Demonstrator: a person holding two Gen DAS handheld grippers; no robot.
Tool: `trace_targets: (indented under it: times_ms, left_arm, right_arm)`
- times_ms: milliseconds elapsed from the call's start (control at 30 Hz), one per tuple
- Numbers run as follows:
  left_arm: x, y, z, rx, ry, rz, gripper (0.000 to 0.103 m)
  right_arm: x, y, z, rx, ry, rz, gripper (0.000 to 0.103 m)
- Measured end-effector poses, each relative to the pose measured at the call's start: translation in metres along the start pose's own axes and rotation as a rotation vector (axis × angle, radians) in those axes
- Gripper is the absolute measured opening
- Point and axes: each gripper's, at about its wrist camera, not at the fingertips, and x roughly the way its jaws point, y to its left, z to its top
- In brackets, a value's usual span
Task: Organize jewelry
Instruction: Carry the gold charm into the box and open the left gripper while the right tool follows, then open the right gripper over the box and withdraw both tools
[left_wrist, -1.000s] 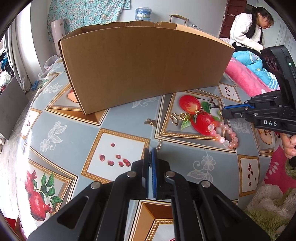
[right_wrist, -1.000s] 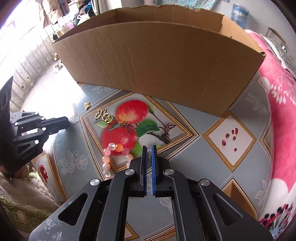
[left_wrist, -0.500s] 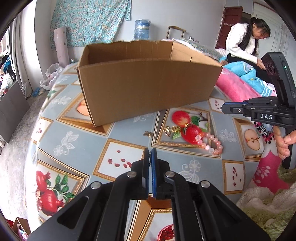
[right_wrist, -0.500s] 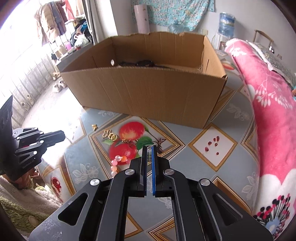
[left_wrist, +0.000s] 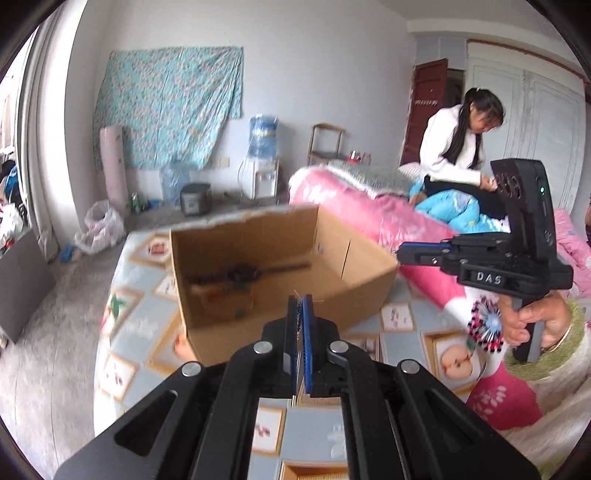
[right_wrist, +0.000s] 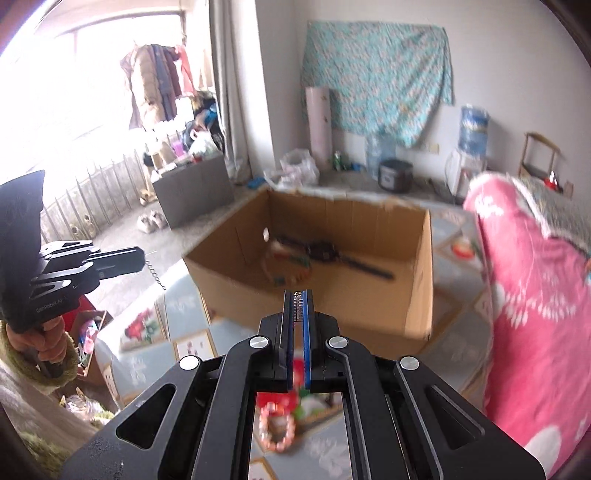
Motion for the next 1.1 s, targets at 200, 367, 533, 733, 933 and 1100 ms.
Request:
trace_targets:
  times_ms: [200,367,533,733,933,1100]
  left_arm:
    - [0.016,0.009,0.051,0.023,-0.031,-0.028,0.002]
    - [0.065,0.025,0.081,-0.047,0.076,-0.12,0.002]
    - [0.148,0.04,0.088,-0.157,0.254,-0.188,0.002]
    - [0.227,0.053,0.071,-0.251,0.415,-0.208,0.003]
    - [0.254,0.059,0.06,-0.29,0.484,-0.195,0.007]
    - [0.246,0.059,0.06,-0.282,0.464,-0.195,0.017]
  right_arm:
    - [0.013,-0.024,0.044,0.004,-0.067,0.082,0.002]
    - [0.049,-0.047,0.063,0.036,0.001,0.146,0.002]
    - [0.111,-0.073,0.069,0.095,0.172,0.184,0.002]
    - [0.161,-0.085,0.063,0.105,0.295,0.162,0.004]
    - [0.166,-0.093,0.063,0.093,0.298,0.108,0.014]
    - [0.157,-0.1,0.065,0.116,0.274,0.093,0.015]
